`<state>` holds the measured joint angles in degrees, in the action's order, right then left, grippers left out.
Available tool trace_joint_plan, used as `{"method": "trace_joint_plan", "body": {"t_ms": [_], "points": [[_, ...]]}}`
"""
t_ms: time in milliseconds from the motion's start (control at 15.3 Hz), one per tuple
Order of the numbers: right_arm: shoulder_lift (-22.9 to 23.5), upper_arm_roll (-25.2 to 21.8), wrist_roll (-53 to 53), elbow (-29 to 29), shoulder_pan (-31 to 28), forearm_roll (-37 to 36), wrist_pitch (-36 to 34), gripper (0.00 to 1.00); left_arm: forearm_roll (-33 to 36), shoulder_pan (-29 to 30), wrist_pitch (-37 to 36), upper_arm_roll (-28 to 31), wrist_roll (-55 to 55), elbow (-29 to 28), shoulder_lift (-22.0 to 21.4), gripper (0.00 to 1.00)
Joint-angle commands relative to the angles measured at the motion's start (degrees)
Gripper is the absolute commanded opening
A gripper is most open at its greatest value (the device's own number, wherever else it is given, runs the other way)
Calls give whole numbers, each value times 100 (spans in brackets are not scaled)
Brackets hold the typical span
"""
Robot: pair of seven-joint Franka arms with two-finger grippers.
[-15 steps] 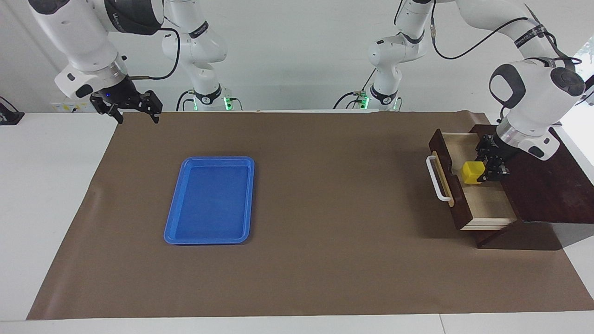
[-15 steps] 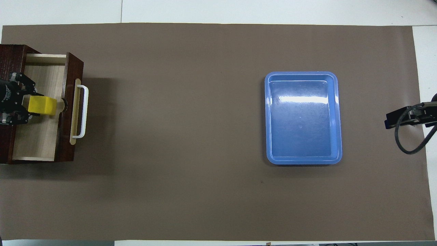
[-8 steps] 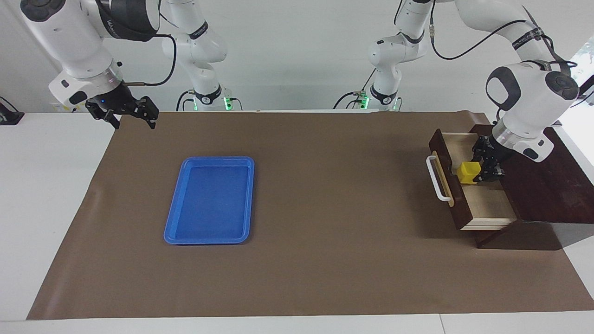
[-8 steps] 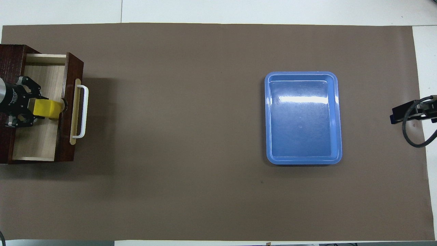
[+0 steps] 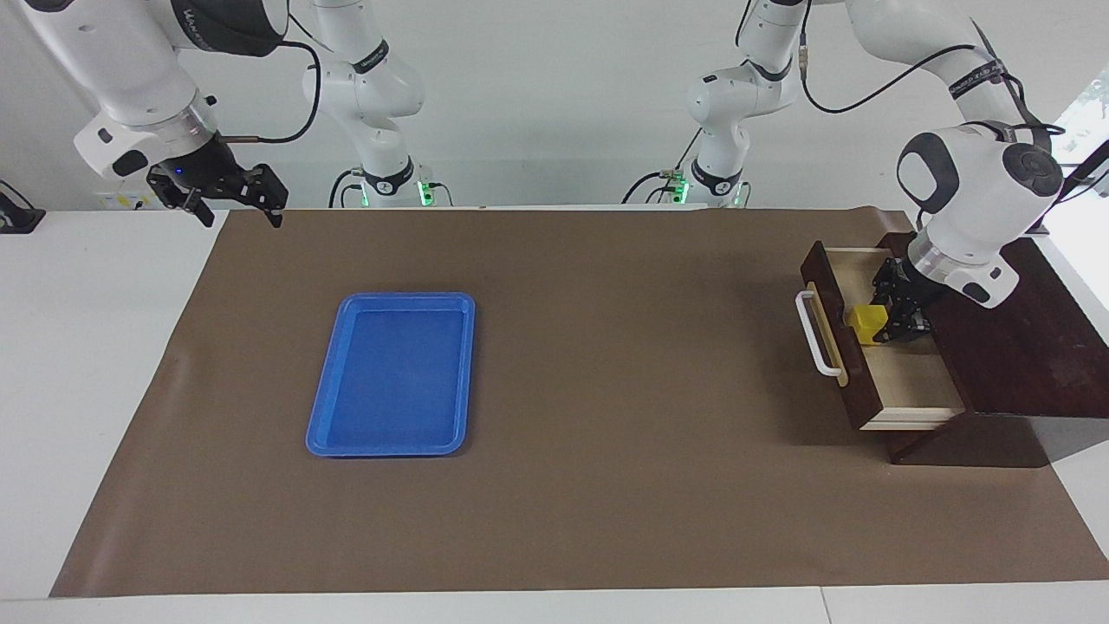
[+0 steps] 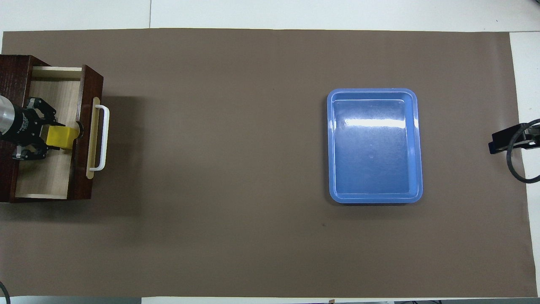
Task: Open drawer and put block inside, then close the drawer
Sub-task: 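Push the drawer shut into the wooden box with the left gripper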
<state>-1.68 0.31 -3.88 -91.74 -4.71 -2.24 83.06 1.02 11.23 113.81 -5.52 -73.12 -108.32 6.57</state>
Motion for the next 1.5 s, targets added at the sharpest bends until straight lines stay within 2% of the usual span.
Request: {"method": "trace_joint_plan", "body": {"t_ms": [0,65,522,783,913,1043,1435], "points": [[27,101,36,77,-83,49,-88,100,21,29,159,-10,-17,-172,-156,93],[27,101,36,77,-74,49,-88,100,21,-6,99,-10,-61,-93,-139,100],[10,101,45,33,-82,57,-44,100,-322,-155,-1088,-89,-315,1076,-165,100],[18,101,36,33,-109,57,-9,100,-305,-928,-957,-98,-1281,954,-200,100],[18,101,27,33,-109,57,-9,100,-270,-1262,-782,-89,-1397,499,-357,100],[18,101,36,33,-109,57,-9,100,-252,-1290,-448,-89,-1476,216,-402,100],[18,101,45,33,-109,57,-9,100,126,-1045,62,-81,-1354,-57,-297,100]]}}
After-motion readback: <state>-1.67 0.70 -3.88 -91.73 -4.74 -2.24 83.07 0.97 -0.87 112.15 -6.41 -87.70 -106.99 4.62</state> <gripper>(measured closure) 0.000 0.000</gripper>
